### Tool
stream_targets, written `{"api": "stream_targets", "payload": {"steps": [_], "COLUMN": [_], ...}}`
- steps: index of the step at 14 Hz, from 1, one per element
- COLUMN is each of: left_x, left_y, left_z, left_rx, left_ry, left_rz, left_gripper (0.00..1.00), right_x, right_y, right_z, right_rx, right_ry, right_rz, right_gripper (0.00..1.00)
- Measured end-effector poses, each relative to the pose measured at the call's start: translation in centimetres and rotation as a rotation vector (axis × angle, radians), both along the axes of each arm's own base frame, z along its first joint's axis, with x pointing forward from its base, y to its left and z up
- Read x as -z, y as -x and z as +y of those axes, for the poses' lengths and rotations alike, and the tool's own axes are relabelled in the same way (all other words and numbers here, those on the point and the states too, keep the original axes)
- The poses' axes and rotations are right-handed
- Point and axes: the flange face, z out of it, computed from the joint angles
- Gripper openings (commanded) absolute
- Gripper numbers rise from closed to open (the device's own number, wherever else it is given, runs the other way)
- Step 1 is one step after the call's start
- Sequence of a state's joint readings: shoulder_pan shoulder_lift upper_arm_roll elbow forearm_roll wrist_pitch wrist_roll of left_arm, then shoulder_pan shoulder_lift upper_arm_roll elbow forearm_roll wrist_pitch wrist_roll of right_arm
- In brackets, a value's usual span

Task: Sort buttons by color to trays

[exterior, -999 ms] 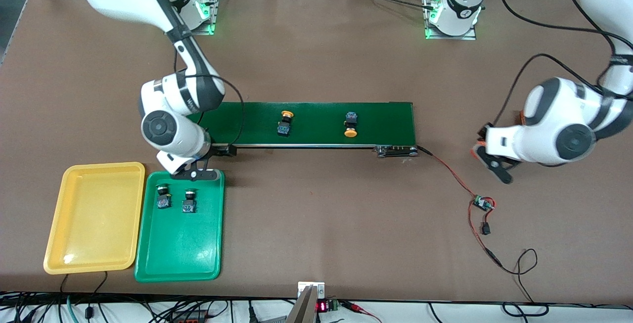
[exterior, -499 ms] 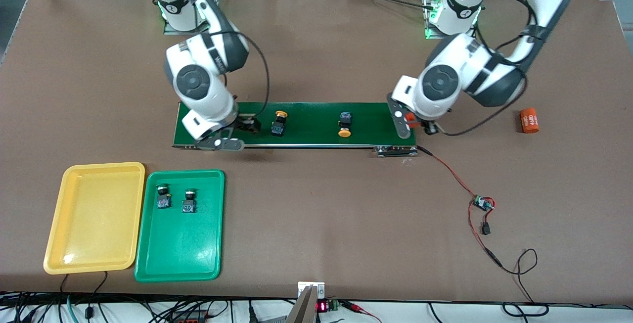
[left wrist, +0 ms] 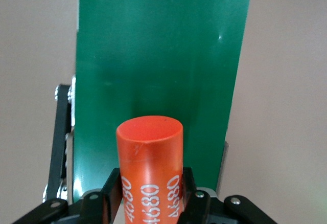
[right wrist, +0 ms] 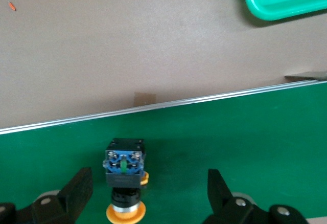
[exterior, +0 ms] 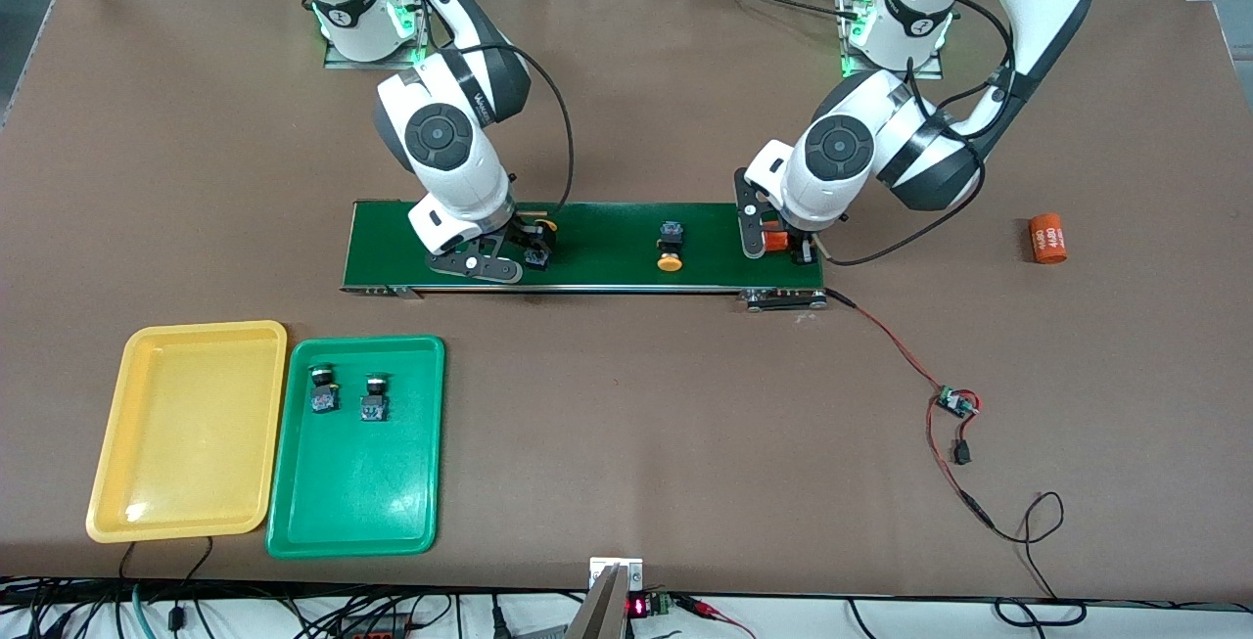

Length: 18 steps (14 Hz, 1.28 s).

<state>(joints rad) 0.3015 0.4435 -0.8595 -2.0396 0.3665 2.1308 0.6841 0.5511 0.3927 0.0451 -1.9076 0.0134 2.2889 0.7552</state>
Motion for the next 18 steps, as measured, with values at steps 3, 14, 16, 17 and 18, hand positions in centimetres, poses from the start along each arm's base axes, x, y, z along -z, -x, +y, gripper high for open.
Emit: {"api": "stream_targets", "payload": {"steps": [3,14,16,17,18], "left_x": [0.8,-3.1,-3.9,-3.8,-3.5], "left_y": [0.8,-3.7,-5.9,-7.0,-7.8], "left_z": [-1.5,2.8,8.4,12.3,16.4], "left_rx": [0.036,0.052,-0.045,-0.103,-0.162], "left_ry": [0.016,0.044,0.023,0.015,0.009], "left_rz": [0.014,-0.116,-0.134,-0.13,-0.123], "left_gripper": [0.03,1.0,1.0,1.0,1.0], "right_x": [1.9,3.6,3.3,2.7,1.6], "right_y": [0.0,-0.1,-0.5,-1.2,-2.3], "right_z": [0.5,0.2,-0.2,-0.6,-1.6], "right_rx": [0.035,0.024,-0.004,-0.022,-0.048], "right_ry": [-0.005,0.007,0.006,0.005,0.012], "right_rz": [-0.006,0.008,0.002,-0.002,0.007], "right_gripper": [1.0,0.13,0.13,0.13,0.13]}}
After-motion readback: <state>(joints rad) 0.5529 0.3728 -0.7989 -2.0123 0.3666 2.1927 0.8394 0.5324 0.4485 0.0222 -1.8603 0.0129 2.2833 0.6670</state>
